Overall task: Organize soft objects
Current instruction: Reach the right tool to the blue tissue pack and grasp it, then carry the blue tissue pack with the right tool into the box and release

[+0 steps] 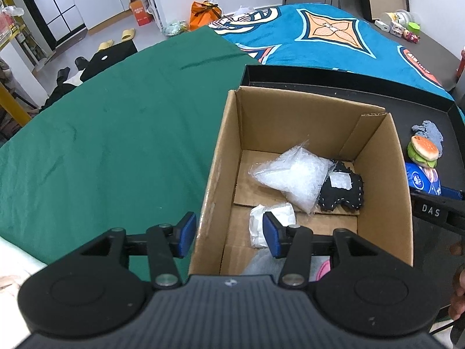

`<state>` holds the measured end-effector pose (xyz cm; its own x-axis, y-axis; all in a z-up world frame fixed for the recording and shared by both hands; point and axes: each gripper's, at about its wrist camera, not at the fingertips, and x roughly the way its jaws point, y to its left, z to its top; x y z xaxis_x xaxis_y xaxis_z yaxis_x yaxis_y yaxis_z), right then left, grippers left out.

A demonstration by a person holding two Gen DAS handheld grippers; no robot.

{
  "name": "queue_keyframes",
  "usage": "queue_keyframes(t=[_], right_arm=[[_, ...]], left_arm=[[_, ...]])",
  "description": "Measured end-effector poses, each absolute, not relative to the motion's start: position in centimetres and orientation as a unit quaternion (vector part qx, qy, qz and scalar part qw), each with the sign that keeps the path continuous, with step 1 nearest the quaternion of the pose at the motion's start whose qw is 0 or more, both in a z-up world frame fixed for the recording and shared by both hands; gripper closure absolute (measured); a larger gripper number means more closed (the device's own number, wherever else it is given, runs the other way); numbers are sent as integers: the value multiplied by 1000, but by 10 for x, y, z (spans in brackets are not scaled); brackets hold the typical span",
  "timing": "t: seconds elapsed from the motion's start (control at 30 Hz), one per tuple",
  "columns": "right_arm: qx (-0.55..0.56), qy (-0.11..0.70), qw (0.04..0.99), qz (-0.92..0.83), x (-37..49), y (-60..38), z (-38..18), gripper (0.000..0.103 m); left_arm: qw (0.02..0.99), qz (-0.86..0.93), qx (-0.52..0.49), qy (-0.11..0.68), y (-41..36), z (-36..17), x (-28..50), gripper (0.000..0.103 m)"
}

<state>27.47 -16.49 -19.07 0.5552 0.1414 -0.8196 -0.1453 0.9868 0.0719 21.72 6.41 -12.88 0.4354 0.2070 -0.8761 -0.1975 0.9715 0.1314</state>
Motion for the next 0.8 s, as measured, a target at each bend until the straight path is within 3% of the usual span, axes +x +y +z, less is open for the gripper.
queue_keyframes(t=[0.8], right_arm=[[51,407,903,125,248,-167,-122,31]], left_arm=[[860,123,-15,495,78,-98,174,54]])
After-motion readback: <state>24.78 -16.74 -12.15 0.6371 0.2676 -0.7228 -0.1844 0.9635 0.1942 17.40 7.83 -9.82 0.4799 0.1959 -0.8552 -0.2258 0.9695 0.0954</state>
